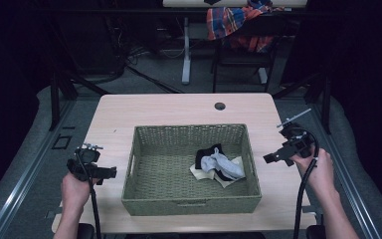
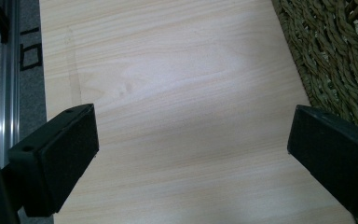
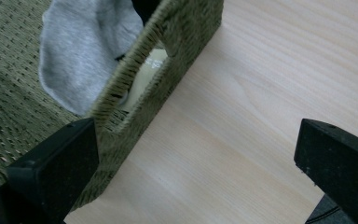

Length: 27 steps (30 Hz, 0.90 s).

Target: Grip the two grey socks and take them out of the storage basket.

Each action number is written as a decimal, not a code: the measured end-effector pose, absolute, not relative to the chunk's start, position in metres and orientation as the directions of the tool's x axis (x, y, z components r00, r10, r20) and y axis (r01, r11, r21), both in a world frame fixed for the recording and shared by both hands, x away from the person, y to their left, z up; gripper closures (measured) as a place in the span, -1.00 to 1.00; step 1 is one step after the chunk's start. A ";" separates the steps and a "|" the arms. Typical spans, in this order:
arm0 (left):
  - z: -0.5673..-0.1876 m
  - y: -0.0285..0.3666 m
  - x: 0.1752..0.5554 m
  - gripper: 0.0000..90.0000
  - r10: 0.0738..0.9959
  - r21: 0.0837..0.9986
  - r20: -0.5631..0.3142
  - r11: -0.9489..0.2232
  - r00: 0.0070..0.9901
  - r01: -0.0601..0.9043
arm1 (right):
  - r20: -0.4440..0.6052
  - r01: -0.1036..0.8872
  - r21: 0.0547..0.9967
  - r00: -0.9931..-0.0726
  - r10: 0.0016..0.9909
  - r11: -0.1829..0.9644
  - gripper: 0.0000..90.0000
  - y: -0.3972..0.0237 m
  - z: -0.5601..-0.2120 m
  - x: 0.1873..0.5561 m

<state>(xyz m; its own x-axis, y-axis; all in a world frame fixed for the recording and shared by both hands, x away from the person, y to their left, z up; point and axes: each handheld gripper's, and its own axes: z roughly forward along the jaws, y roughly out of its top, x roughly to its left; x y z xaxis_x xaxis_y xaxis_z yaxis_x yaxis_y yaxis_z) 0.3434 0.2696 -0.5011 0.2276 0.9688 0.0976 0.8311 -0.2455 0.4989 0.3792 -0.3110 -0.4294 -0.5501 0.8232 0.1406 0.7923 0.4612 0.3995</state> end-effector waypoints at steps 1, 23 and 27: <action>-0.501 0.270 0.343 -0.96 0.969 0.499 0.098 -0.246 0.228 0.831 | 0.141 0.792 0.399 -0.550 0.823 0.461 -1.00 -0.311 -0.429 0.379; -0.501 0.270 0.343 -0.96 0.970 0.499 0.095 -0.242 0.225 0.832 | 0.123 0.724 0.413 -0.645 0.754 0.552 -1.00 -0.257 -0.400 0.388; -0.501 0.270 0.343 -0.96 0.970 0.498 0.095 -0.242 0.225 0.833 | 0.125 0.716 0.406 -0.660 0.741 0.569 -1.00 -0.245 -0.401 0.392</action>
